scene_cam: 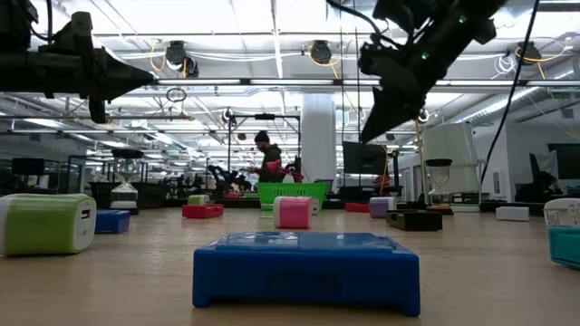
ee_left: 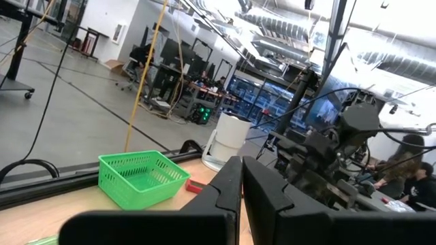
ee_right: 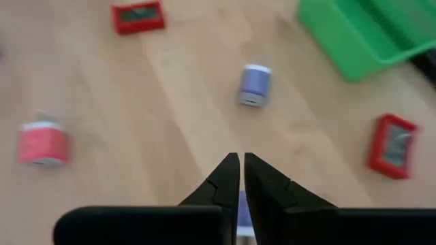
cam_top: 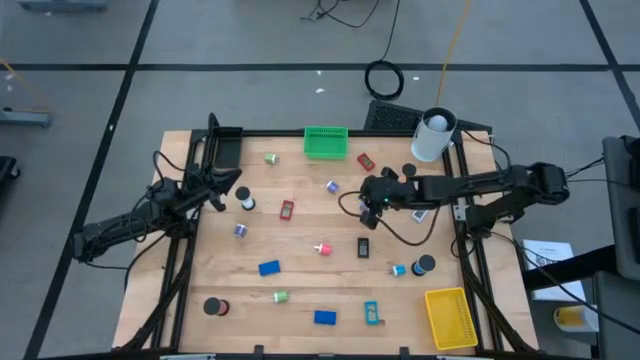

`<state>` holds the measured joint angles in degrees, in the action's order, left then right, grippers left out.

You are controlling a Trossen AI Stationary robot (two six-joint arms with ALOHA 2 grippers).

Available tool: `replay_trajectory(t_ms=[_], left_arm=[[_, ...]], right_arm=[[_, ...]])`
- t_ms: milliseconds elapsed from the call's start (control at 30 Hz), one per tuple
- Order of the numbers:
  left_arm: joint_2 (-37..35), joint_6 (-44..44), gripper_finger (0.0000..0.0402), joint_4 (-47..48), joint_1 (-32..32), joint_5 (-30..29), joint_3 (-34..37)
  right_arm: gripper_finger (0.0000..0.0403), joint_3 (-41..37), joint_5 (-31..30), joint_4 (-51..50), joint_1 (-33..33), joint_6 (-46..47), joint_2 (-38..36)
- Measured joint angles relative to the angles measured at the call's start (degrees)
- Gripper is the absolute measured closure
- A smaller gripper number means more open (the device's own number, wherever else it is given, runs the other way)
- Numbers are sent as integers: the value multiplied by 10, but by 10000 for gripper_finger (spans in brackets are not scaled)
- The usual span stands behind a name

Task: Pick & Place Office items
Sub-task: Put the right purple charger adapter into the yellow basket

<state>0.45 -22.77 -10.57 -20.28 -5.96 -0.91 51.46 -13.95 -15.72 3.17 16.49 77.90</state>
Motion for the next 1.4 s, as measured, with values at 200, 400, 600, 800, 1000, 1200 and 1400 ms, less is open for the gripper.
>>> replay_trajectory(t_ms=[200,400,600,800,1000,1200,1400], left_arm=[[0,0,385,0,0,0,0],[0,0,385,0,0,0,0],[0,0,385,0,1,-1,0],[0,0,385,0,0,3,0],[0,0,385,0,0,3,0],[0,0,385,0,0,0,0],[0,0,385,0,0,0,0]], right_arm=[[370,60,18,-55,-15,2,0],[340,92,13,-88,-30,-29,0],[291,92,-72,-104,-29,-52,0],[228,92,-63,-118,-31,-30,15],[170,135,-25,-209,-13,5,52],[158,265,-21,-327,-7,1,139],[206,300,-23,-452,4,-7,188]])
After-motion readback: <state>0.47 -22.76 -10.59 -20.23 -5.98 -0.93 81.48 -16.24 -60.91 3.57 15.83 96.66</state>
